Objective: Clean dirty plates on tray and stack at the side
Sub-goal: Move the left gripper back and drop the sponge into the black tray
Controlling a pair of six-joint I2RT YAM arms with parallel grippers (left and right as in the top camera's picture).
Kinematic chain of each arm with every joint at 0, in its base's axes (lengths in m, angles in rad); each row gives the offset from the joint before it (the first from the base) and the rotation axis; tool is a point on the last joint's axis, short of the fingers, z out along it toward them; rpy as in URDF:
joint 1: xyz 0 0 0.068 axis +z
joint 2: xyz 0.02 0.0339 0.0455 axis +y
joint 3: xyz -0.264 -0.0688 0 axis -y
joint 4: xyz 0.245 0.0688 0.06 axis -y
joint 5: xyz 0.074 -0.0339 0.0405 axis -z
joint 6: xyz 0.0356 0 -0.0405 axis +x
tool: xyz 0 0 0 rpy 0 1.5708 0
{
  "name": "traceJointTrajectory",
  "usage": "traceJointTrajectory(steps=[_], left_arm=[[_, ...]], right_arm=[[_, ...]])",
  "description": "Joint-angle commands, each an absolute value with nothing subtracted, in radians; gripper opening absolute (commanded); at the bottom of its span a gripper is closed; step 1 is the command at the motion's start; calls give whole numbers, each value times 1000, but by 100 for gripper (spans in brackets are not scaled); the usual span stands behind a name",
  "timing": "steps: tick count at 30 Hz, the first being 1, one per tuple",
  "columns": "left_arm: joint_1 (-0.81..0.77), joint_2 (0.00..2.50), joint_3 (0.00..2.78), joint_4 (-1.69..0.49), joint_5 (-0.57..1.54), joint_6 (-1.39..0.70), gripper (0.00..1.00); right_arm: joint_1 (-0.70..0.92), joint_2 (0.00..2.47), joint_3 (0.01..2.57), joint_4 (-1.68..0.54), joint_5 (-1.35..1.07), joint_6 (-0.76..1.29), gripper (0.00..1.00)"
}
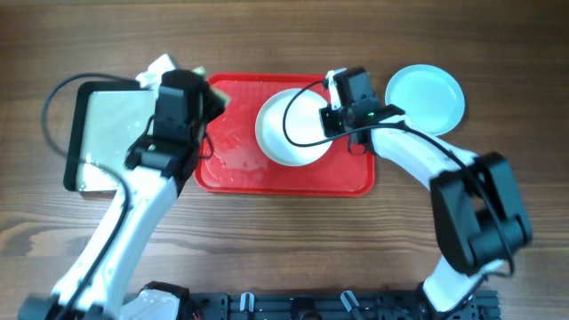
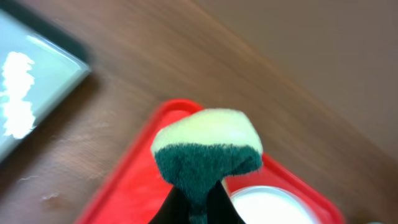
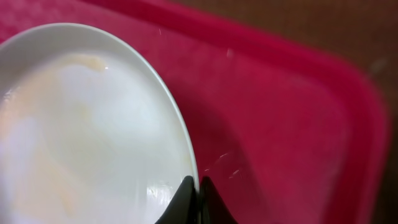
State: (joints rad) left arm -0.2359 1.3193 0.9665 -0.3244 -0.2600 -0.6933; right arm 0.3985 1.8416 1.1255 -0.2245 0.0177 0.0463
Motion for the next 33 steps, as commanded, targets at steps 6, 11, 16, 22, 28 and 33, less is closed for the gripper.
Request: traceJointTrajectory(steps=[6,11,16,22,28,33], left_arm=[[28,1210,963,-542,-406,-680,4],[221,1246,963,-551,-260,-628,4],[319,1322,963,-545,-165,-605,4],[336,1465,963,-489,-164,-579,4],[337,1548,963,-329,-164,-552,4],[337,1610,963,-249,-139,-534,23]], right_arm=[[516,1575,1144,-153,334,-593,4],[626,1544,1144,-24,480,-974,4],[739,1544,1144,196,657,-1271,4],[826,1544,1144,300,719,-1482,4],[830,1544,1144,299,737,-1446,4],[831,1544,1144,299,733,-1362,4]])
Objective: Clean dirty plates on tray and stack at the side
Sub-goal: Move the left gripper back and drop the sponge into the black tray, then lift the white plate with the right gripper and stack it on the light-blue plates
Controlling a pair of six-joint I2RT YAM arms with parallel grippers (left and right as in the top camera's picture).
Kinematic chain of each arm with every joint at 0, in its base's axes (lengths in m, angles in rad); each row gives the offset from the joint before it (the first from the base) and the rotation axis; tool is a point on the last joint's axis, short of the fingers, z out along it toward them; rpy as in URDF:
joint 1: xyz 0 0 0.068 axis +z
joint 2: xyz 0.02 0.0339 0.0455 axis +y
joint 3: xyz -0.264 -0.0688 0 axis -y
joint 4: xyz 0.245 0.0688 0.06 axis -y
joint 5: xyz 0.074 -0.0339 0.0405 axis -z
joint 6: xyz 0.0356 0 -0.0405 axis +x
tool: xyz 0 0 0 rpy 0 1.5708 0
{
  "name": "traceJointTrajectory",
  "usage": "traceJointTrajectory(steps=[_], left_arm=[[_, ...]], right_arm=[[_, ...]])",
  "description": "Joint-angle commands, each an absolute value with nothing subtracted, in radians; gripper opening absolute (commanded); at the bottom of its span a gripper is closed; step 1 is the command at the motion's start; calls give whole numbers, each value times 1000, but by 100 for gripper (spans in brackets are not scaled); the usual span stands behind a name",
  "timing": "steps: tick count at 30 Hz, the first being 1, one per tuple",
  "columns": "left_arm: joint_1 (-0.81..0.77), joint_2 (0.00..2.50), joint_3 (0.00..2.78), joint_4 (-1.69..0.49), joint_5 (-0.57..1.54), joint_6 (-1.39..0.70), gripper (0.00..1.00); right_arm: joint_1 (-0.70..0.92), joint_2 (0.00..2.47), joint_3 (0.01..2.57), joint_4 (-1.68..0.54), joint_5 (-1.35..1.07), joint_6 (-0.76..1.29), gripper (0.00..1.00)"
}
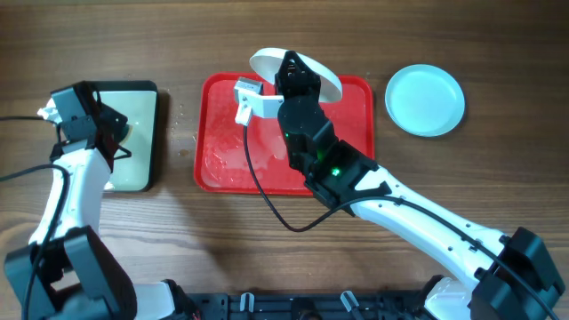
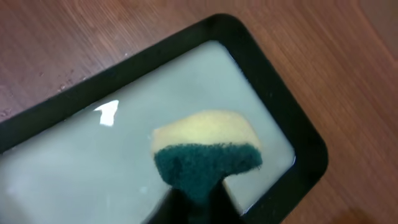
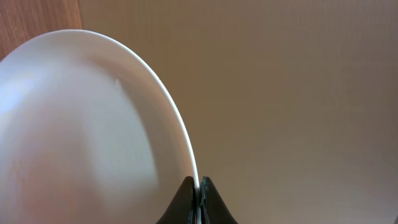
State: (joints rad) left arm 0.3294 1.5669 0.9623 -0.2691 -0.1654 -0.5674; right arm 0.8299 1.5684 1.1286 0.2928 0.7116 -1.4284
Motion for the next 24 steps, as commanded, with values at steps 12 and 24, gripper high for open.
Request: traceJointTrajectory(steps=[12,24], left_arm=[[337,1526,963,-228,-120,-531,50],[337,1375,963,-440,-120,-531,100]], right_arm=[[831,1545,1144,300,668,-1336,4],[846,1575,1144,200,525,-1296,4]])
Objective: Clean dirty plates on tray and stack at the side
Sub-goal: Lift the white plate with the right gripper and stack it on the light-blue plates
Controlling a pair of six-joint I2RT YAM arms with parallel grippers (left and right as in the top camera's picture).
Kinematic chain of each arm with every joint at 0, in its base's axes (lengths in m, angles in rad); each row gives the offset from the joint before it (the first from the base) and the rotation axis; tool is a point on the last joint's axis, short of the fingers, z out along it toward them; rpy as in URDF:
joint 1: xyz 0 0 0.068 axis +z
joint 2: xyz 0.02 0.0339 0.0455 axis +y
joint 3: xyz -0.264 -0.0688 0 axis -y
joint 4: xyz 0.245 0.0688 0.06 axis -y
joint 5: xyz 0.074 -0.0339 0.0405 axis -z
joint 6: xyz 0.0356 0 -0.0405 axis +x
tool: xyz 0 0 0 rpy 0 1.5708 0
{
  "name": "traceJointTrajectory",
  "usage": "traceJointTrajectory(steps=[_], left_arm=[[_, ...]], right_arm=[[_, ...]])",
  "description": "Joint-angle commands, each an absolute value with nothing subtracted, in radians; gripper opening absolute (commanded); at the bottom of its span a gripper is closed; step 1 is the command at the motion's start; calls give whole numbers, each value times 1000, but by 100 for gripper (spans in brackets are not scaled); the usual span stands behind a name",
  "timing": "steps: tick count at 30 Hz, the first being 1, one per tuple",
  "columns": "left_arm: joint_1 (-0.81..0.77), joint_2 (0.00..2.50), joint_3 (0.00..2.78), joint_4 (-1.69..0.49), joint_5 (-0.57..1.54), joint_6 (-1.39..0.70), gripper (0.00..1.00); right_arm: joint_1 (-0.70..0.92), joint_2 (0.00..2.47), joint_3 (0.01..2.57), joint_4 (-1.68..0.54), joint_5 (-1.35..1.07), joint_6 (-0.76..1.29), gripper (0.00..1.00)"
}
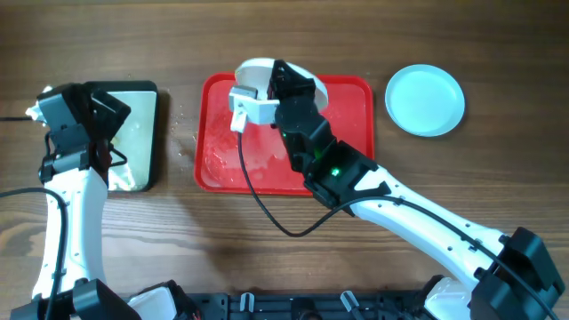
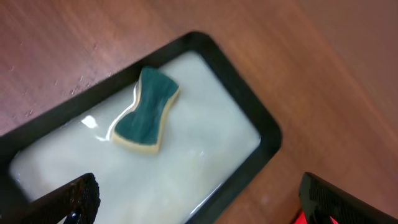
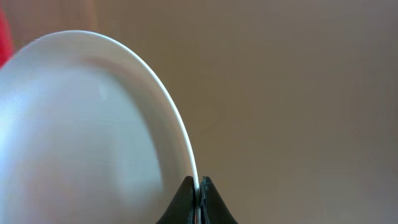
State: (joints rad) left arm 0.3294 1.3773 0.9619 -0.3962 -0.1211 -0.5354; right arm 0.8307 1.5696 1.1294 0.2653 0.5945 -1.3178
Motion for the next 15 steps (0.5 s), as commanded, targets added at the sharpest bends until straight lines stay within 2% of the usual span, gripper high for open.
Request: traceJointTrajectory(steps=[1,3,5,6,7,8,10,11,13,15], left_arm=[[337,1375,963,-445,-120,-531,100],[337,1375,963,-447,-120,-531,100],[337,1375,963,-446,-120,-531,100],[337,1375,963,-446,-120,-531,100],[337,1375,963,-446,-120,-531,100],[337,1375,963,-446,-120,-531,100],[337,1375,963,-446,-120,-531,100],[337,1375,963,-447,-120,-531,100],[337,1375,963,-446,-120,-531,100],[337,1375,963,-446,-120,-531,100]], right_arm=[[851,1575,1144,131,504,-1381,4],[850,1575,1144,117,570,-1451,4],[838,1575,1144,325,690,-1272,4],[831,1575,1144,398,696,-1119,4],[832,1575,1144,385,655,-1035,4],[832,1575,1144,279,564,-1055,4],[829,1575,1144,105,522,-1210,4],[820,1575,1143,116,570,-1161,4],[766,1573,1143,263,762,-903,4],[693,1573,1143,343,902,-738,4]])
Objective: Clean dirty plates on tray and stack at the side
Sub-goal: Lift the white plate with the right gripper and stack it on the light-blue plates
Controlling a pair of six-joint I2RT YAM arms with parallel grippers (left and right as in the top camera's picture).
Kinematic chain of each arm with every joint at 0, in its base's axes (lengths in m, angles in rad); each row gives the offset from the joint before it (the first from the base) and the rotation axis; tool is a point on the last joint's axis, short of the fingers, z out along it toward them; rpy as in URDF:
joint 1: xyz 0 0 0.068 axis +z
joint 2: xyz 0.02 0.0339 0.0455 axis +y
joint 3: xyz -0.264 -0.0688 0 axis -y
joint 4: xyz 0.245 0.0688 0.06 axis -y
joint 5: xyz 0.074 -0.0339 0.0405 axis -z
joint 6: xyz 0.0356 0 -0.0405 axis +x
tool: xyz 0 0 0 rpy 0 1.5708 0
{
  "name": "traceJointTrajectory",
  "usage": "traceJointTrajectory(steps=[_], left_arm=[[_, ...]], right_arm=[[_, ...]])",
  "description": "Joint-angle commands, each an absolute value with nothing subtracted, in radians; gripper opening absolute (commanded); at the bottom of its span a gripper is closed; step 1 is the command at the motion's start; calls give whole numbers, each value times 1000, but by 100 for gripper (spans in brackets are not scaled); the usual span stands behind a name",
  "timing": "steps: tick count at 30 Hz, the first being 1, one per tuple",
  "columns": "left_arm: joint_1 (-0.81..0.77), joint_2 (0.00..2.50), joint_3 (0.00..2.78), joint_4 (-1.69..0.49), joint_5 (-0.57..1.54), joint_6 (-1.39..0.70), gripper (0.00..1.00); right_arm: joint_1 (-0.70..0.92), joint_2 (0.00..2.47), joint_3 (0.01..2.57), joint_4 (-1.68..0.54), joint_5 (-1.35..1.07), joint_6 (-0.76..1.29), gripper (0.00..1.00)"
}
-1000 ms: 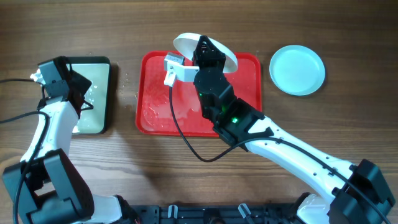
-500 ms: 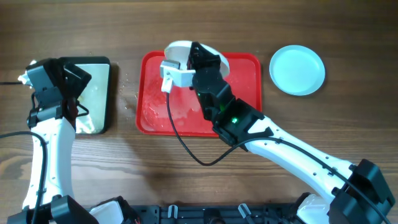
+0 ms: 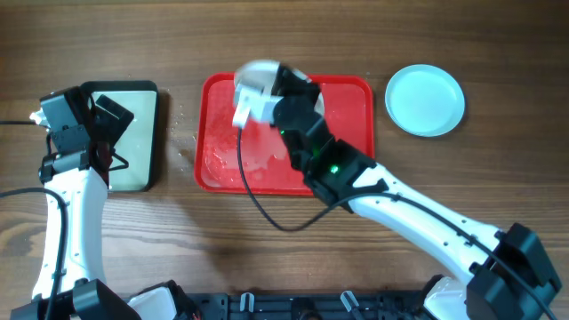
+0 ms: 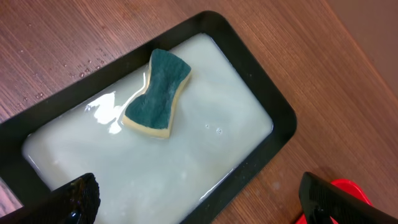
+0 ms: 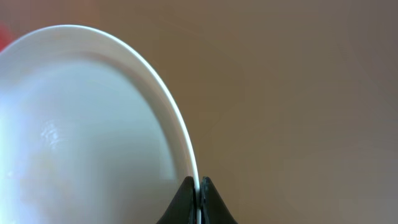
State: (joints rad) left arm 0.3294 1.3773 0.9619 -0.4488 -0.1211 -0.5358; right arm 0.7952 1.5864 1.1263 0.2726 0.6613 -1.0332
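A white plate (image 5: 93, 124) is held up on edge above the red tray (image 3: 351, 169), and my right gripper (image 5: 198, 186) is shut on its rim. From overhead the plate (image 3: 258, 82) looks blurred over the tray's far left part. The green-and-yellow sponge (image 4: 157, 93) lies green side up in the milky water of the black basin (image 4: 273, 134). My left gripper (image 4: 199, 202) hangs open above that basin, nothing between its fingers (image 4: 78, 199).
A pale blue plate (image 3: 425, 100) lies on the wooden table to the right of the red tray. The black basin (image 3: 147, 93) stands to the tray's left. Water drops dot the wood between them, and wet smears cover the tray floor.
The sponge still lies in the basin under my open left gripper, whose view has shifted slightly. The right gripper keeps the plate raised; overhead it now looks blurred and a little further left.
First my left gripper held the sponge over the red tray's left end while the right gripped the rim of the white plate lying in the tray. Then the sponge was over the basin and the plate was raised. Then the sponge lay in the water, gripper open, as now.
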Motion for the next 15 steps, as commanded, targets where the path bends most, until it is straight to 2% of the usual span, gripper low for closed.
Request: traceJointTrajectory(steps=[1,5,9,13,15], left_arm=[[337,1375,963,-446,-120,-531,100],[337,1375,963,-446,-120,-531,100],[337,1375,963,-447,-120,-531,100],[337,1375,963,-446,-120,-531,100],[337,1375,963,-446,-120,-531,100]], right_arm=[[630,1573,1143,342,955,-616,4],[425,1573,1143,59,871,-220,4],[121,1582,1143,-231,268,190,4],[-159,1603,1127,-249,-58,341,4],[-246,1611,1121,-244,-107,341,4]])
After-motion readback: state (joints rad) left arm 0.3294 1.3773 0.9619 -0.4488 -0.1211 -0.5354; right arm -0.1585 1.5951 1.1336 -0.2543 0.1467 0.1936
